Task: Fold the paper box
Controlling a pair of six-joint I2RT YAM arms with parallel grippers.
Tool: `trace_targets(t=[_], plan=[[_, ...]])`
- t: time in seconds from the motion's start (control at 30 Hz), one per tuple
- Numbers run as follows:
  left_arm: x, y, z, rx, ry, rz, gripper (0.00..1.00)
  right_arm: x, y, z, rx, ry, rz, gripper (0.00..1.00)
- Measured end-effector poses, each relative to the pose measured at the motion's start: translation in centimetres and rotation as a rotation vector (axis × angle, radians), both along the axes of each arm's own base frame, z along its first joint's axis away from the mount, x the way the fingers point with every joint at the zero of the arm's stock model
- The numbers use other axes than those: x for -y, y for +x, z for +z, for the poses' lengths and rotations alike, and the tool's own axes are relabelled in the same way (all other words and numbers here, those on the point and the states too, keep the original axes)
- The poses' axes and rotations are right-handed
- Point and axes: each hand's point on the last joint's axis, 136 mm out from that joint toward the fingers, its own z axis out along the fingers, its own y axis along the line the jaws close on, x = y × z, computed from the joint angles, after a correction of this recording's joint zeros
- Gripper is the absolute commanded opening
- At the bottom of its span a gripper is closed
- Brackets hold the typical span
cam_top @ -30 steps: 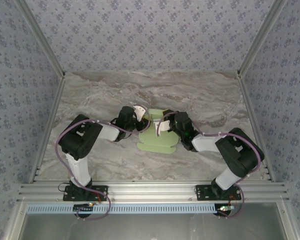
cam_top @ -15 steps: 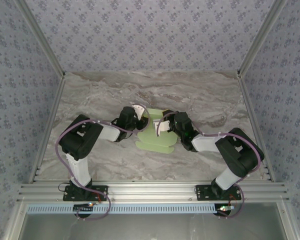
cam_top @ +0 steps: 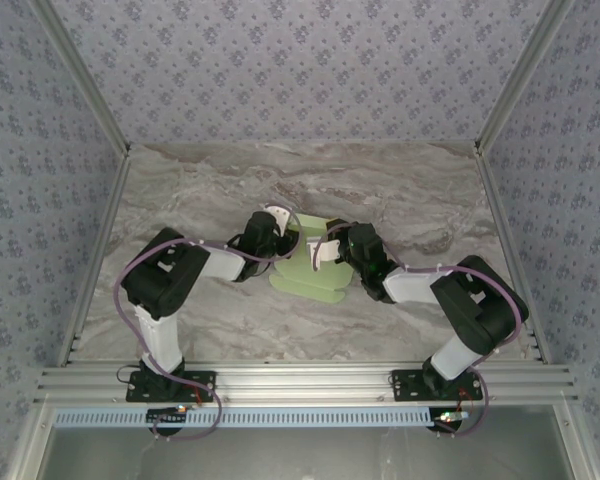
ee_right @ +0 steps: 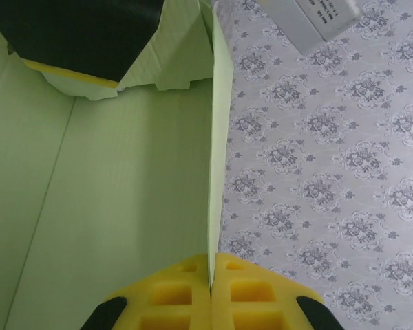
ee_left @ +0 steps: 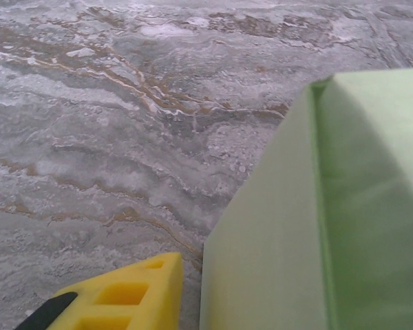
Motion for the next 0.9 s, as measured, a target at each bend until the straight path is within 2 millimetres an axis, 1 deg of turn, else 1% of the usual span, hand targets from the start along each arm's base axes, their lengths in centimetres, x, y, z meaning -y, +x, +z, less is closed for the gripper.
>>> trace_targets(t=[0.23, 0.27, 0.37, 0.43, 0.53, 0.7, 0.9], plan=[[-0.23, 0.51, -0.04, -0.027, 0.004, 0.107, 0.29, 0.01, 0.08, 0.00, -0.007, 0.003, -0.009, 0.00], [-0.26, 0.55, -0.03, -0.030, 0.002, 0.117, 0.30, 0.00, 0.10, 0.01, -0.009, 0.003, -0.010, 0.00], [-0.31, 0.65, -0.03, -0.035, -0.003, 0.132, 0.37, -0.06, 0.21, 0.09, -0.016, 0.008, -0.014, 0.00], [-0.24, 0.67, -0.28, -0.038, 0.000, 0.126, 0.40, -0.04, 0.27, 0.07, -0.021, 0.010, -0.019, 0.00], [-0.16, 0.66, -0.62, -0.037, 0.010, 0.099, 0.42, -0.01, 0.21, -0.20, -0.034, 0.006, -0.020, 0.00], [-0.24, 0.72, -0.64, -0.011, 0.044, 0.046, 0.44, -0.05, 0.42, -0.22, -0.055, 0.015, -0.021, 0.00], [-0.63, 0.18, -0.76, 0.016, 0.095, -0.016, 0.47, -0.27, 0.37, -0.35, -0.091, 0.026, -0.013, 0.00]])
